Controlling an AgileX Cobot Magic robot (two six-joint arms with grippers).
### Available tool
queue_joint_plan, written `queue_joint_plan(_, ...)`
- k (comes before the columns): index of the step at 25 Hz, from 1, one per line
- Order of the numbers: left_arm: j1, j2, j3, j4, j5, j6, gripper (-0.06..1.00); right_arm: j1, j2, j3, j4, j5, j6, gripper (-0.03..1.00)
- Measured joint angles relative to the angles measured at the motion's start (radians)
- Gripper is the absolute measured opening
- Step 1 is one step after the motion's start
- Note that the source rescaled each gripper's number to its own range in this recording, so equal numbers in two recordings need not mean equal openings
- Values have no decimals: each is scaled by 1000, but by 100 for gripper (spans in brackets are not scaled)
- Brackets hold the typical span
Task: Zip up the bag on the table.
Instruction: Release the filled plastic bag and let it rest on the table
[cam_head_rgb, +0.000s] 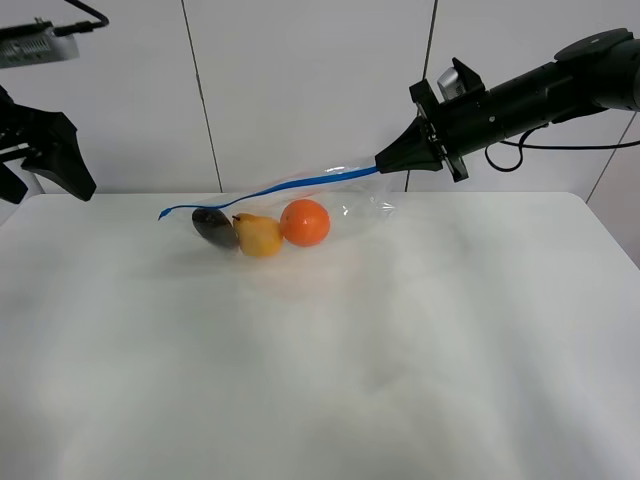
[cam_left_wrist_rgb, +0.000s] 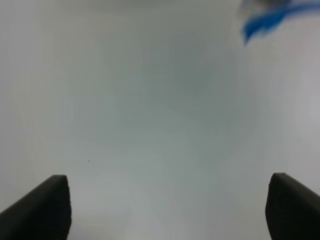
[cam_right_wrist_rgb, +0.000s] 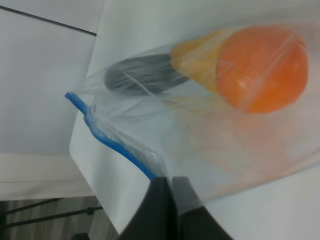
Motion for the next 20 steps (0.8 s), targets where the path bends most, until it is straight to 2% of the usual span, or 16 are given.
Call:
queue_joint_plan(4, 0, -82, 19, 4, 0, -12, 97, 5, 0, 0, -2, -1, 2, 0)
queue_joint_plan(7, 0, -161, 99, 34, 0, -25, 97, 5, 0, 0, -3, -1, 2, 0)
queue_joint_plan(17, 0, -568, 545, 152, 1, -117, 97, 5, 0, 0, -8, -2, 2, 0)
queue_joint_plan(20, 0, -697, 651, 161, 2, -155, 97, 6, 0, 0, -8, -2, 2, 0)
